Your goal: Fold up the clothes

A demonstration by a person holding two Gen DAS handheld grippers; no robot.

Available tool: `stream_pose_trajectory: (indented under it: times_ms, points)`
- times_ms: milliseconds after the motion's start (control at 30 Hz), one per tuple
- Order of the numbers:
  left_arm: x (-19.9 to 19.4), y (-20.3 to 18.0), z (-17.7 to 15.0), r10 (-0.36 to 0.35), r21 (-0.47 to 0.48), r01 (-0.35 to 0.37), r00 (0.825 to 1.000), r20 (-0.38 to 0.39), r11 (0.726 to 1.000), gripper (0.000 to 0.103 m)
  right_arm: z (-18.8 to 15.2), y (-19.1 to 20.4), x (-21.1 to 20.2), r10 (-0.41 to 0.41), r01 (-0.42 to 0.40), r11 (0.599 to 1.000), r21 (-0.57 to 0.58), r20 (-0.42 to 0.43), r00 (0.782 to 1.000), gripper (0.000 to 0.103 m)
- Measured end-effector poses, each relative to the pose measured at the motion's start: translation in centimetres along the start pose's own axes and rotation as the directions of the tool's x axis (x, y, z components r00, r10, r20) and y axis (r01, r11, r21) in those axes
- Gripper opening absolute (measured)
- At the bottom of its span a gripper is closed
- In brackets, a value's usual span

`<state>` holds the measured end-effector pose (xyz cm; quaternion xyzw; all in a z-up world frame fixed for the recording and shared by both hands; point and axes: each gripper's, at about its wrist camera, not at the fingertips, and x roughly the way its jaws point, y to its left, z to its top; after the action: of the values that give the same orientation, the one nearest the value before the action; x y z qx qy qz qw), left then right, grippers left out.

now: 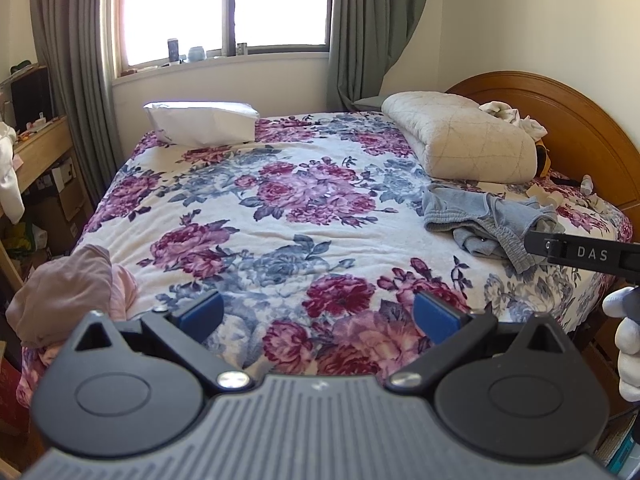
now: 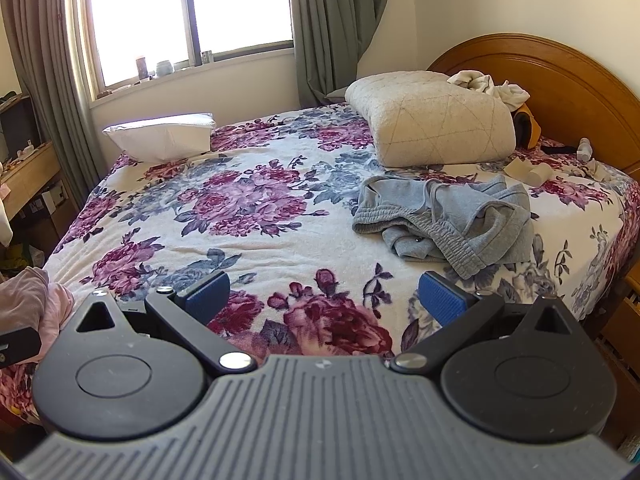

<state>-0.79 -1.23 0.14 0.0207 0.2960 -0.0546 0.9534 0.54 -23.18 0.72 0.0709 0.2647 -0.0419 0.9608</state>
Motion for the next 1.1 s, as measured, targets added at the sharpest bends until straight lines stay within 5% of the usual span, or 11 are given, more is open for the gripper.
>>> stream_pose_trajectory:
  times_ms: [1100]
  points:
    - [0.42, -0.37, -0.38, -0.007, 0.011, 0.007, 1.0, -0.02, 1.0, 0.103, -0.59, 0.42, 0.52, 0.035, -0.036, 0.999, -0.018, -0.008, 0.999, 0.103]
